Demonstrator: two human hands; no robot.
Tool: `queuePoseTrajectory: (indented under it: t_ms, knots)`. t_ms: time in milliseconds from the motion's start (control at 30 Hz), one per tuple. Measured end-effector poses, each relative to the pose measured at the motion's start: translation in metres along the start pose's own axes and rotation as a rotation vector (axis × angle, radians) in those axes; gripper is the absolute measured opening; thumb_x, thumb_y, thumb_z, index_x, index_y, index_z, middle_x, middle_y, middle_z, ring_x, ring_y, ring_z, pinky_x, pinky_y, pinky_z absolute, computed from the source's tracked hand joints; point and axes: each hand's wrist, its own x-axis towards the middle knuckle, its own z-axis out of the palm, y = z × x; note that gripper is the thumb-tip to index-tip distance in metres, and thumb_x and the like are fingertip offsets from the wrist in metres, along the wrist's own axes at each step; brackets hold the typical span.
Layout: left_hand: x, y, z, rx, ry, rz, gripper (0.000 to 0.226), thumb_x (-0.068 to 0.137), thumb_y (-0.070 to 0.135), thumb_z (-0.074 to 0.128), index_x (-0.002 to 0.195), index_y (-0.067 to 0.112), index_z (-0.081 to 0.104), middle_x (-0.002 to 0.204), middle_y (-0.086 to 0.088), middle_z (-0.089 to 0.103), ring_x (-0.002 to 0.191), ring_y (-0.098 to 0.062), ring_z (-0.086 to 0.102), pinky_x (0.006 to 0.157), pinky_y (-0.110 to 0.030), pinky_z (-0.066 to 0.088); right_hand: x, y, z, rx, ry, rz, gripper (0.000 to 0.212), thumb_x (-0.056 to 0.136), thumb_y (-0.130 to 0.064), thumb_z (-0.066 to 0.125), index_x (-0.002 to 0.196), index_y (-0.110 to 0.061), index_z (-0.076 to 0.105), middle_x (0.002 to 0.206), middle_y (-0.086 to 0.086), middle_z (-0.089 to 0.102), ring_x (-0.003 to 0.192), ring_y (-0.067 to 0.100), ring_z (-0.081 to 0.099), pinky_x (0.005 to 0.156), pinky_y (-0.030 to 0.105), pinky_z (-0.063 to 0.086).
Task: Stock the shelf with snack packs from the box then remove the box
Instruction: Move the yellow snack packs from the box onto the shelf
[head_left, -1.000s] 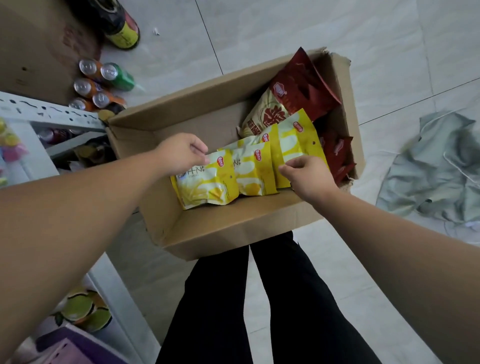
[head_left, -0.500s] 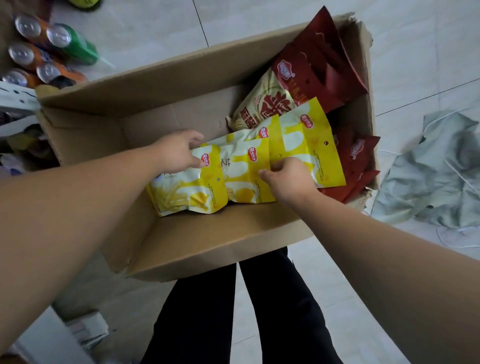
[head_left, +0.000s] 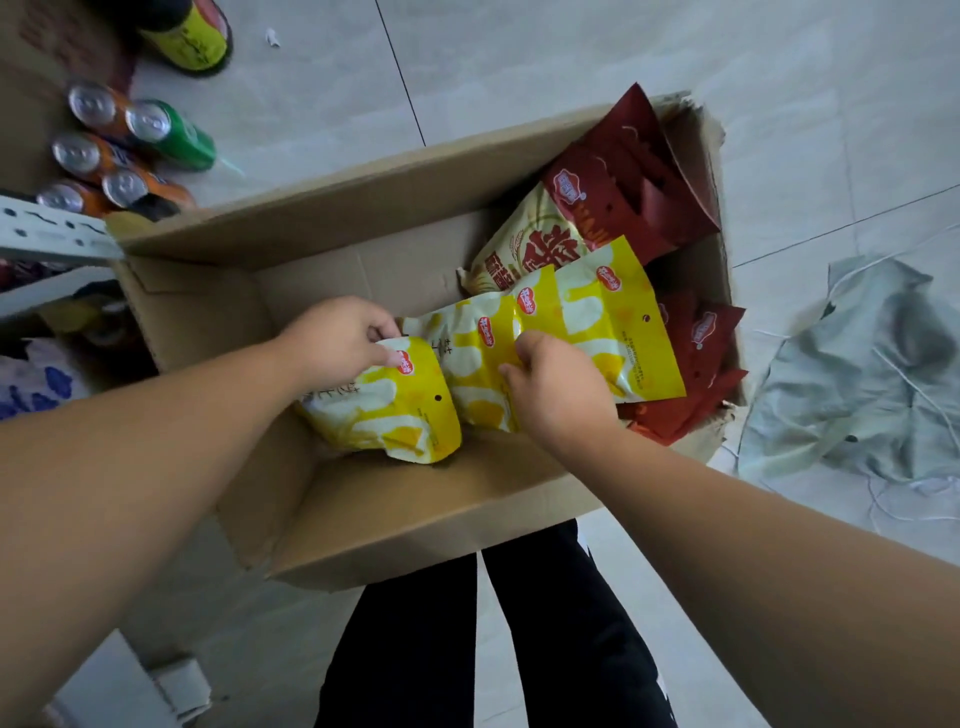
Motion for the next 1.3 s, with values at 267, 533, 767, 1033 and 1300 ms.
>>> queuePoseTrajectory:
  t_ms: [267, 533, 767, 1033, 1300]
  knots:
    - [-0.058, 0.042, -0.081, -0.228, 0.135, 0.066, 0.011, 0.076, 0.023, 0.085, 0.077, 0.023, 0.075, 0.071, 0.003, 0.073, 0.061, -0.003, 0.06, 0.062, -0.025, 0.046, -0.032, -0.04, -0.07, -0.305, 0.15, -0.286, 0.005, 0.099, -0.023, 0.047, 0.098, -0.021, 0.051, 0.077, 0.004, 0.059, 0.08, 0.036, 0.062, 0.057, 0.037, 0.042]
    - [-0.159, 0.102, -0.167, -0.371, 0.31, 0.079, 0.023, 0.08, 0.033, 0.081, 0.07, 0.022, 0.063, 0.061, 0.003, 0.066, 0.055, -0.009, 0.051, 0.062, -0.031, 0.038, -0.073, -0.091, -0.202, -0.531, 0.277, -0.512, 0.01, 0.091, -0.025, 0.057, 0.099, -0.03, 0.058, 0.077, 0.002, 0.067, 0.074, 0.034, 0.066, 0.054, 0.034, 0.049]
    - [-0.294, 0.168, -0.288, -0.568, 0.42, 0.14, 0.021, 0.082, 0.027, 0.081, 0.073, 0.018, 0.064, 0.078, -0.018, 0.074, 0.062, -0.015, 0.061, 0.06, -0.034, 0.045, -0.149, -0.178, -0.347, -0.529, 0.289, -0.69, 0.017, 0.099, -0.032, 0.049, 0.097, -0.023, 0.063, 0.082, 0.005, 0.068, 0.081, 0.033, 0.063, 0.062, 0.039, 0.047]
    - [-0.459, 0.24, -0.415, -0.498, 0.548, 0.243, 0.041, 0.077, 0.036, 0.083, 0.091, 0.003, 0.063, 0.09, -0.028, 0.072, 0.071, -0.023, 0.06, 0.069, -0.038, 0.051, -0.257, -0.296, -0.494, -0.476, 0.304, -0.973, 0.012, 0.095, -0.026, 0.059, 0.088, -0.017, 0.063, 0.072, -0.009, 0.05, 0.075, 0.018, 0.048, 0.065, 0.034, 0.035]
    - [-0.616, 0.272, -0.462, -0.485, 0.88, 0.33, 0.025, 0.086, 0.02, 0.075, 0.104, 0.004, 0.067, 0.094, -0.013, 0.077, 0.089, -0.028, 0.074, 0.086, -0.045, 0.058, -0.38, -0.403, -0.586, -0.553, 0.378, -1.213, 0.008, 0.096, -0.029, 0.062, 0.094, -0.023, 0.067, 0.079, -0.011, 0.061, 0.073, 0.007, 0.056, 0.064, 0.021, 0.043]
